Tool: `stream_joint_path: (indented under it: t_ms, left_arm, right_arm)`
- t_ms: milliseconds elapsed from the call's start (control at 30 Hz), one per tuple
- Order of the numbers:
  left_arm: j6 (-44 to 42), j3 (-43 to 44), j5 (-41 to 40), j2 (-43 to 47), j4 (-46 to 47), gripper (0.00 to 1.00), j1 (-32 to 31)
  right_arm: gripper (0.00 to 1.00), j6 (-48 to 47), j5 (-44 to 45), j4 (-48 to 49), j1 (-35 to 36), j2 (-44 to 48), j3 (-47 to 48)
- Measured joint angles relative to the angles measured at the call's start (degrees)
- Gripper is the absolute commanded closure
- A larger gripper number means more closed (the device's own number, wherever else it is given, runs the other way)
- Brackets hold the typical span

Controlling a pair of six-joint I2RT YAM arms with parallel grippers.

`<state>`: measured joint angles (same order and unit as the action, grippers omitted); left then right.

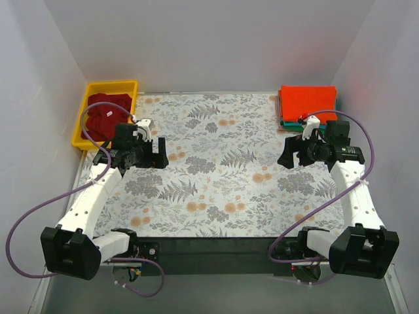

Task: Fold and stack the t-shirts
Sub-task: Grab the tshirt from the pile

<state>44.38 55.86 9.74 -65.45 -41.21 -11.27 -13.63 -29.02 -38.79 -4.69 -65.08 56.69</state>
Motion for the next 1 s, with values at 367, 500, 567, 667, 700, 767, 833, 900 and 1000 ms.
stream_joint_path:
  t_ms: [367,500,567,667,700,767,833,900,1000]
  left_arm:
    - [-2.8,22.3,5.5,-16.7,-4.8,0.04,3.4]
    - [-3.5,38.8,5.7,-29.1,-7.5,0.04,8.7]
    - [-3.8,49.1,5.9,-37.1,-7.5,0.04,12.3]
    - [-4.1,62.7,4.4,-48.2,-8.8,0.04,17.5]
    - [-4.3,66.4,3.7,-51.4,-9.1,0.04,18.6]
    - [-4.8,73.2,1.7,-58.1,-9.0,0.04,21.1]
    - [-5.1,75.6,0.1,-62.5,-8.3,0.04,23.0]
    - [-5.3,75.5,-1.2,-65.7,-7.1,0.04,24.4]
    - [-6.1,74.8,-3.7,-69.7,-5.0,0.04,25.6]
  right_arm:
    - [0.02,-1.2,-0.3,-0.3,0.0,-0.1,2.1]
    - [0.02,-1.6,-0.4,-0.3,0.0,-1.4,2.1]
    - [0.02,-1.8,-0.7,-0.5,0.0,-2.4,2.1]
    - [0.02,-2.0,-1.0,-0.6,0.0,-4.3,2.1]
    - [0.02,-2.1,-1.0,-0.6,0.0,-4.9,2.1]
    - [0.02,-2.3,-1.0,-0.8,0.0,-6.1,2.1]
    - [0.02,-2.5,-1.2,-1.0,0.0,-7.0,2.1]
    - [0.02,-2.8,-1.4,-1.5,0.0,-7.5,2.1]
    - [0.02,-2.9,-1.6,-1.8,0.0,-8.0,2.3]
